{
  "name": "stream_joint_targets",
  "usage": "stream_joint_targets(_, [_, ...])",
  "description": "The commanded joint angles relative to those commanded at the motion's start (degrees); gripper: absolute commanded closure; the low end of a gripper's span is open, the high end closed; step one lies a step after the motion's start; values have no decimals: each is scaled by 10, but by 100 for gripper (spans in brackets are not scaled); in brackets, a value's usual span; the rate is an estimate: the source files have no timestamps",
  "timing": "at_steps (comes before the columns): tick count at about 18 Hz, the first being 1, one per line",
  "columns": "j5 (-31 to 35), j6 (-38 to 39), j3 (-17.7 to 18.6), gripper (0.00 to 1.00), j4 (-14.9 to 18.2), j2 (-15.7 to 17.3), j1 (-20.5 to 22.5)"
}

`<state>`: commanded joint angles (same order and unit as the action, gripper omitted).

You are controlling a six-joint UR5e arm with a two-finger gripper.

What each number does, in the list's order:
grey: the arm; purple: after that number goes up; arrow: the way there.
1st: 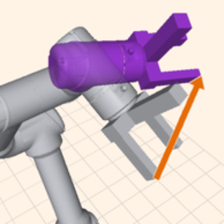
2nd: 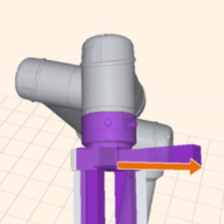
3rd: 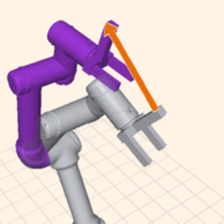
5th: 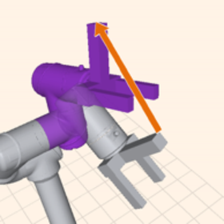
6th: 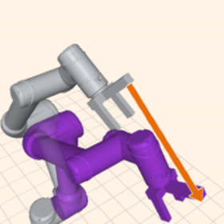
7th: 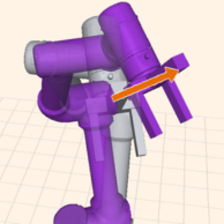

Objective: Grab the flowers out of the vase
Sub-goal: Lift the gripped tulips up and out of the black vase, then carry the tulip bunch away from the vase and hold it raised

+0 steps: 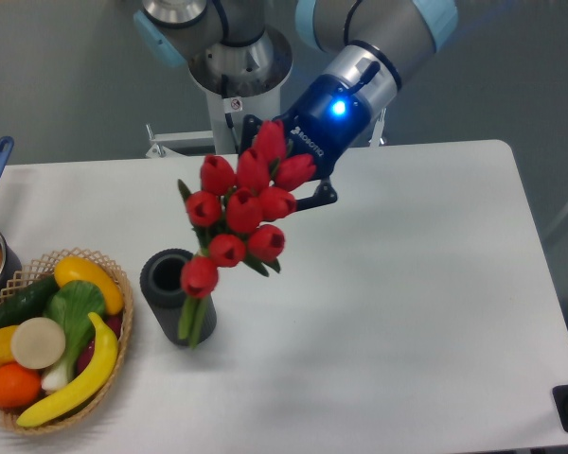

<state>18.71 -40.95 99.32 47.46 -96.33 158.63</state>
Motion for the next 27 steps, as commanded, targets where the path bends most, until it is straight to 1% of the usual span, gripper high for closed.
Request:
stream_joint_targets(3, [60,-7,-16,94,2,-5,23])
stream_joint_targets(4, [89,-7,-26,94,2,-9,23])
stream_joint_targets(5, [141,-9,-44,94,3,-14,25])
stream_joint_targets(7, [201,-10,-55,94,6,-17,25])
stream_joint_targets(8, [230,-11,-54,94,7,-16,25])
stream_joint_targets(10, [296,-28,-38,94,8,-12,24])
stream_joint_targets(12, [337,-63,-19,95,9,-12,24])
stream_joint_targets(15, [370,-98,-20,96,8,-22,27])
stream_joint_targets(16, [387,-110,-22,96,8,-31,26])
stream_joint_targets(18, [434,-155,-17,95,8,-39,22])
stream_joint_targets(20, [486,-217,5,94,7,-41,10])
stream_joint_targets(23, [540,-236,35,93,8,-42,-4])
stream_joint_targets(25, [570,-250,48,93,8,-47,-15])
stream_joint_targets(27, [608,-255,46,93,9,-55,-31])
